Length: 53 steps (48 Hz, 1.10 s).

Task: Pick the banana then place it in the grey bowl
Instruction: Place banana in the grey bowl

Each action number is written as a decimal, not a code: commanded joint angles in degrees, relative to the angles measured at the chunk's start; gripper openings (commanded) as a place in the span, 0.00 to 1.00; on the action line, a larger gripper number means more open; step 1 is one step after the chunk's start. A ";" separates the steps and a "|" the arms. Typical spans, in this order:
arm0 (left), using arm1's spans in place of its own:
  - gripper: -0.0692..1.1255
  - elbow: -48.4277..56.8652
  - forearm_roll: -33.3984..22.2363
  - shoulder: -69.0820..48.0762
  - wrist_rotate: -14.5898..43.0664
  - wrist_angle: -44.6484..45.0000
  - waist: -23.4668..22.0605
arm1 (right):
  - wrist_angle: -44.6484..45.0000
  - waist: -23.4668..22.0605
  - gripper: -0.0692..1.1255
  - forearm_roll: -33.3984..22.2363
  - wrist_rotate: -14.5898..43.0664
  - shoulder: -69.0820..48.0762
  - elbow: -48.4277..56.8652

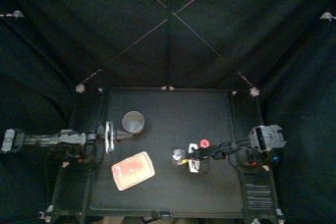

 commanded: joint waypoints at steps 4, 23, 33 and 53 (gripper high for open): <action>0.08 -0.70 -0.79 0.18 0.00 -0.53 0.00 | -2.99 -2.99 0.43 -1.32 0.09 -2.81 -3.52; 0.08 -0.70 -0.79 0.18 0.09 -1.67 0.09 | -39.20 -17.75 0.44 -6.24 0.35 4.04 -22.32; 0.08 -0.44 -0.79 0.26 0.18 -3.16 0.09 | -43.33 -19.16 0.44 -4.57 0.97 15.29 -35.86; 0.08 0.35 -0.79 0.18 0.18 -3.34 0.09 | -36.21 -17.84 0.56 -3.60 1.23 27.25 -50.71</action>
